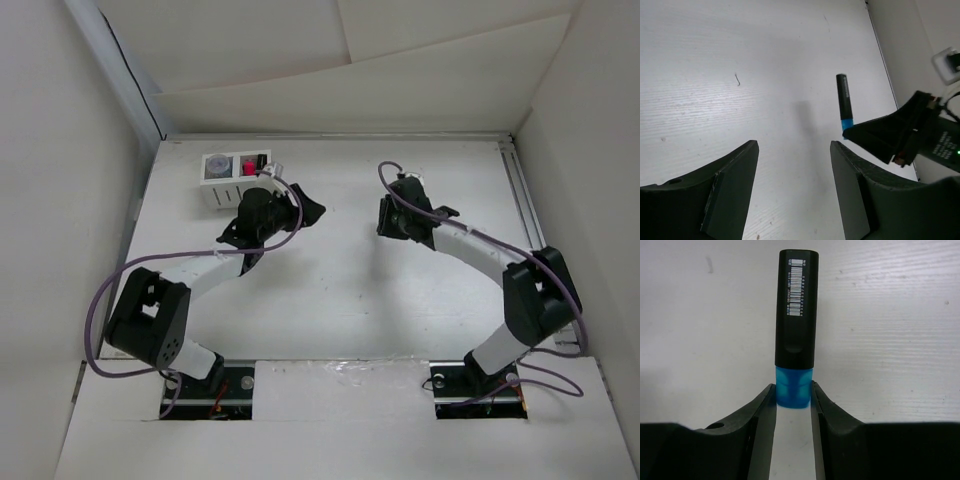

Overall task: Sort the stationery into containers
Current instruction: Pick up the pen from the center of the board.

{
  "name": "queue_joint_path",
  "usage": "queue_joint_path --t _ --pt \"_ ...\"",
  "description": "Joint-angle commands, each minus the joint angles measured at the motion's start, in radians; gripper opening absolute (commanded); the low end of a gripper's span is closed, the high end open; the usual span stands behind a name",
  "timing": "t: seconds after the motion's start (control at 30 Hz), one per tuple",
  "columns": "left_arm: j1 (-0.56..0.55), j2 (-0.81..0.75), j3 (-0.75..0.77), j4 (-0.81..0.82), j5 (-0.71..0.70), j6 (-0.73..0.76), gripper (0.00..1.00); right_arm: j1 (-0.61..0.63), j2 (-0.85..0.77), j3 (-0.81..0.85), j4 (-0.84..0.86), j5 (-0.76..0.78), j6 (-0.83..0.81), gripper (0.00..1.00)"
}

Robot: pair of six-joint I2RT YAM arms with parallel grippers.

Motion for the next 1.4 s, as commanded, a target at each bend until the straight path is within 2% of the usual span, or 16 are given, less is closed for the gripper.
queue_joint_path --t 0.0,0.1,0.37,0.47,0.57,0.8,0.97,1.07,1.3,1.37 --pt "0.005 0.018 0.014 0.066 0.142 -0.03 0.56 0.041 -0.081 -0.011 0.081 -0.072 -0.043 0.17" --pt "0.014 0.032 0.014 0.084 0.194 -0.051 0.56 0.087 -0.113 -0.04 0.11 -0.139 -0.043 0.17" --pt "0.014 0.072 0.014 0.093 0.239 -0.085 0.58 0.176 -0.122 -0.031 0.13 -0.167 -0.043 0.17" --pt "0.014 0.092 0.028 0.097 0.239 -0.094 0.58 0.203 -0.112 -0.02 0.141 -0.167 -0.043 0.17" --pt "0.003 0.103 0.04 0.046 0.176 -0.073 0.55 0.213 -0.102 -0.02 0.141 -0.176 -0.043 0.17" --pt "-0.007 0.173 0.09 0.058 0.187 -0.082 0.54 0.232 -0.084 0.0 0.15 -0.214 -0.052 0.17" --pt "-0.018 0.225 0.112 0.058 0.196 -0.082 0.45 0.251 -0.063 0.02 0.15 -0.234 -0.061 0.17" --pt "-0.027 0.234 0.123 0.07 0.196 -0.082 0.32 0.251 -0.053 0.029 0.16 -0.244 -0.061 0.17" --pt "-0.027 0.225 0.123 0.07 0.185 -0.082 0.15 0.26 -0.053 0.038 0.16 -0.244 -0.061 0.17" --pt "-0.027 0.212 0.114 0.06 0.17 -0.082 0.12 0.26 -0.062 0.038 0.16 -0.244 -0.061 0.25"
